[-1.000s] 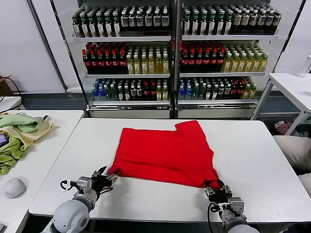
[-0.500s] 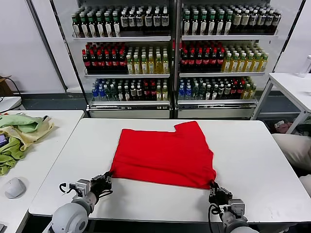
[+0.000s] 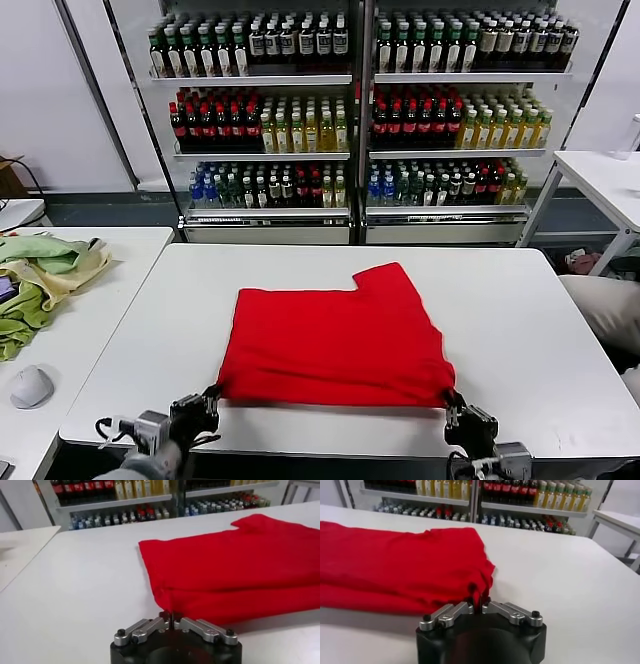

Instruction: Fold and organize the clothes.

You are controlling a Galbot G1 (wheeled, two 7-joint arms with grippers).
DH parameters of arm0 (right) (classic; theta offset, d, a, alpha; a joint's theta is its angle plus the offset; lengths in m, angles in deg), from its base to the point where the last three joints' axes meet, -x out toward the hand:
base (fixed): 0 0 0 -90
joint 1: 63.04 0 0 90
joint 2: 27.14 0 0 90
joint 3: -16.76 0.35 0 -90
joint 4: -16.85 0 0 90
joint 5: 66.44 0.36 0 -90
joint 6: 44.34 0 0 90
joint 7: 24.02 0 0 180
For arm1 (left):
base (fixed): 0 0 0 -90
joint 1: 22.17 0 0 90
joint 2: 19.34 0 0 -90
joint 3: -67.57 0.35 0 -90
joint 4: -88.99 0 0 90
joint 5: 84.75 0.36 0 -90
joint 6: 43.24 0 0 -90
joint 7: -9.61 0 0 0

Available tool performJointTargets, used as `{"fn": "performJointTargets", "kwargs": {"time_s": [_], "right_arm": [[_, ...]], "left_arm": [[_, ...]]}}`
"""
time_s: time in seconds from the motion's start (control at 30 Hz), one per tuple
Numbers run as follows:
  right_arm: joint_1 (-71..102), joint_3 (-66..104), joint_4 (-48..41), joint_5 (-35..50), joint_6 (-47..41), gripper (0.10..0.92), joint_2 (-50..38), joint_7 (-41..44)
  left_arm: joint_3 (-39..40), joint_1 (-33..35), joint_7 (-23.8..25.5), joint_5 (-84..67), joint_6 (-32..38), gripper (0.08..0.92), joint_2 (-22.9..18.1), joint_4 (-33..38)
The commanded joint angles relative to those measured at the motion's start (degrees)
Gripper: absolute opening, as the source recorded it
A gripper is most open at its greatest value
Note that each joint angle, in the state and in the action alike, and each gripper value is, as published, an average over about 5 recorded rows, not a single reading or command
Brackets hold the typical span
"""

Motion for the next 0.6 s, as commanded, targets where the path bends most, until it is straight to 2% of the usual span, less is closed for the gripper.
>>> {"fn": "performJointTargets", "kwargs": {"time_s": [0.03,0.17,0.3,0.6], "right_arm": [[5.7,0.6,2.3,-2.3,1.8,0.158,-0.1,-0.1],[5.7,0.1,2.2,-3.9,1.4,0.183,0.1,-0.6],[5.7,-0.4,3.3,-5.3,1.6,0.283,0.4,-0.8],[3.3,5.5,13.0,0.5,-4.5,0.542,-1.8,-1.6]], "left_arm": [[-2.6,12.5,-2.1,3.8,2.3,0.09,2.3,5.6],[-3.2,14.0,-2.8,5.4,2.3,0.09,2.9,6.1],[-2.9,12.4,-3.5,6.4,3.0,0.109,2.3,6.4],[-6.6,4.4,-4.8,3.4,0.5,0.349,1.6,12.2]]}}
